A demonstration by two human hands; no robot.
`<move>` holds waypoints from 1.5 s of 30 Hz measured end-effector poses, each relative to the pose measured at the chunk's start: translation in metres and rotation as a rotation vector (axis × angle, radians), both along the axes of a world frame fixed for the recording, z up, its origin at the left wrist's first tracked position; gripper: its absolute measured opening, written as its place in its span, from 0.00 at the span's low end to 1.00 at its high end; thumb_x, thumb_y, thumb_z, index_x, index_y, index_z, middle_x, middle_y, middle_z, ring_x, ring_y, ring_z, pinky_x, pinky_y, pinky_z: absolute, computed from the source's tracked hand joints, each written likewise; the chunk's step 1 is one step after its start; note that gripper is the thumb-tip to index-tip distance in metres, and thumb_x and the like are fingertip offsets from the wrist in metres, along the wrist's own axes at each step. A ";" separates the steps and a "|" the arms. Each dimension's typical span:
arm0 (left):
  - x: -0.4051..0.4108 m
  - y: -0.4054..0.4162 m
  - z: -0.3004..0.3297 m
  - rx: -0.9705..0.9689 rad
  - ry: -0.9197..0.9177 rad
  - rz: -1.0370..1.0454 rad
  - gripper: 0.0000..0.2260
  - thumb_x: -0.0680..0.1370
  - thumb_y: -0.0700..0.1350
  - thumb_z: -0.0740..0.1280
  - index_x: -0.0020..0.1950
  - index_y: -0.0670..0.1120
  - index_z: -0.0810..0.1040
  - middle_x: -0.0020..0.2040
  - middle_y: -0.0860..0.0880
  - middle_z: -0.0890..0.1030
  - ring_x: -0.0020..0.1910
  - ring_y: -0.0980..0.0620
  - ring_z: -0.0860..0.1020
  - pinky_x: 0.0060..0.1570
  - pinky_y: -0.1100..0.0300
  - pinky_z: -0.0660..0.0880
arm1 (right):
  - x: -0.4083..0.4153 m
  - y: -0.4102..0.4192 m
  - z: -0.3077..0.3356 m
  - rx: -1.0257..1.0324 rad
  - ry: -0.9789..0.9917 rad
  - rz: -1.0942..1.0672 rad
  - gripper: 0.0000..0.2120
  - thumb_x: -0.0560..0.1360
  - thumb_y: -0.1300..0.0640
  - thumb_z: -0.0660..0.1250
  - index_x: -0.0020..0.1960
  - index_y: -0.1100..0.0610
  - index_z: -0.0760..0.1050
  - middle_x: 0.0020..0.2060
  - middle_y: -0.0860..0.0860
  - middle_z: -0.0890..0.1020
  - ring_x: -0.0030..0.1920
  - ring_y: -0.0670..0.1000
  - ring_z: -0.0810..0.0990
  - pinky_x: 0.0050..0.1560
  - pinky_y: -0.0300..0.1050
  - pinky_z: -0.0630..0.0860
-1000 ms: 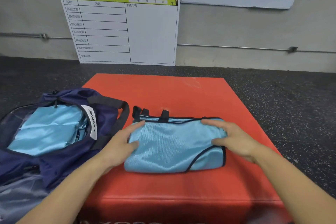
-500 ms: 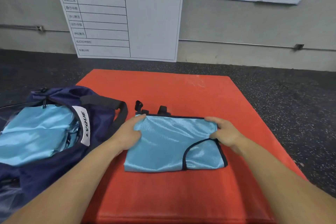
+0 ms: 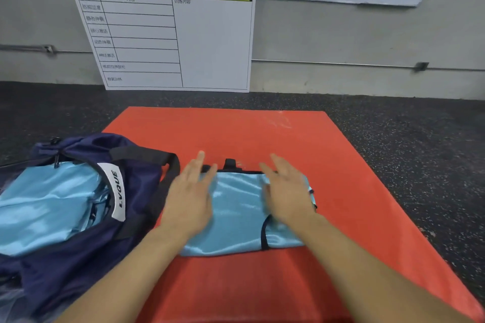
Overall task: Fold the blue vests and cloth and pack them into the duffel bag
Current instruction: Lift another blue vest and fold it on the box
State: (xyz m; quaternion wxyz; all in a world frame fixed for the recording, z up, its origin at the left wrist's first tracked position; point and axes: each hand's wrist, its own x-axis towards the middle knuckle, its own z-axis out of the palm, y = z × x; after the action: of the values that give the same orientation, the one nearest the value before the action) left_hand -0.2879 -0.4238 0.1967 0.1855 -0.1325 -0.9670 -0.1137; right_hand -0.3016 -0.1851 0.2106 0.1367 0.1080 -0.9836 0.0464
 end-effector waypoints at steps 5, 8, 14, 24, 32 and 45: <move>0.011 0.032 -0.036 -0.067 -0.225 -0.042 0.34 0.77 0.52 0.40 0.81 0.41 0.59 0.82 0.45 0.56 0.81 0.49 0.55 0.79 0.55 0.47 | 0.019 -0.062 -0.037 -0.086 -0.284 0.216 0.38 0.77 0.44 0.34 0.83 0.56 0.54 0.82 0.53 0.54 0.82 0.54 0.50 0.80 0.60 0.51; 0.007 0.016 -0.041 -0.074 -0.314 0.010 0.40 0.72 0.61 0.31 0.83 0.47 0.46 0.83 0.52 0.43 0.81 0.56 0.41 0.77 0.57 0.37 | 0.012 -0.044 -0.041 -0.044 -0.345 0.136 0.31 0.82 0.41 0.37 0.84 0.47 0.46 0.83 0.47 0.44 0.82 0.50 0.40 0.81 0.57 0.40; 0.007 -0.009 -0.034 -0.088 -0.353 0.135 0.40 0.73 0.64 0.31 0.83 0.47 0.42 0.82 0.53 0.39 0.80 0.57 0.37 0.77 0.57 0.35 | -0.005 0.051 -0.038 -0.022 -0.368 -0.303 0.29 0.84 0.43 0.38 0.83 0.48 0.39 0.83 0.49 0.40 0.82 0.52 0.37 0.81 0.55 0.40; 0.030 0.038 -0.039 -0.143 -0.268 -0.095 0.30 0.81 0.54 0.47 0.79 0.41 0.65 0.79 0.45 0.64 0.79 0.50 0.61 0.75 0.55 0.48 | 0.031 -0.036 -0.035 -0.036 -0.279 0.283 0.38 0.77 0.40 0.31 0.84 0.53 0.44 0.83 0.49 0.46 0.82 0.51 0.42 0.82 0.53 0.41; 0.004 -0.018 -0.034 -0.067 -0.354 0.104 0.42 0.71 0.63 0.30 0.83 0.48 0.45 0.83 0.52 0.42 0.81 0.54 0.42 0.79 0.55 0.40 | 0.001 0.047 -0.032 0.008 -0.356 -0.034 0.28 0.86 0.44 0.44 0.84 0.49 0.46 0.83 0.49 0.43 0.82 0.51 0.41 0.81 0.53 0.41; 0.026 -0.009 -0.006 -0.199 -0.316 -0.006 0.38 0.71 0.59 0.32 0.82 0.60 0.52 0.83 0.55 0.47 0.82 0.53 0.41 0.79 0.53 0.42 | -0.034 -0.008 -0.015 -0.032 -0.461 0.176 0.24 0.85 0.44 0.54 0.80 0.36 0.57 0.83 0.49 0.49 0.82 0.52 0.42 0.80 0.59 0.37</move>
State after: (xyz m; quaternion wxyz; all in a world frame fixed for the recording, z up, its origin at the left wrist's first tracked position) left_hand -0.2621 -0.4323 0.1905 0.0168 -0.1333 -0.9902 -0.0375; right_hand -0.3358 -0.1929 0.1954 -0.0943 0.1776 -0.9747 0.0972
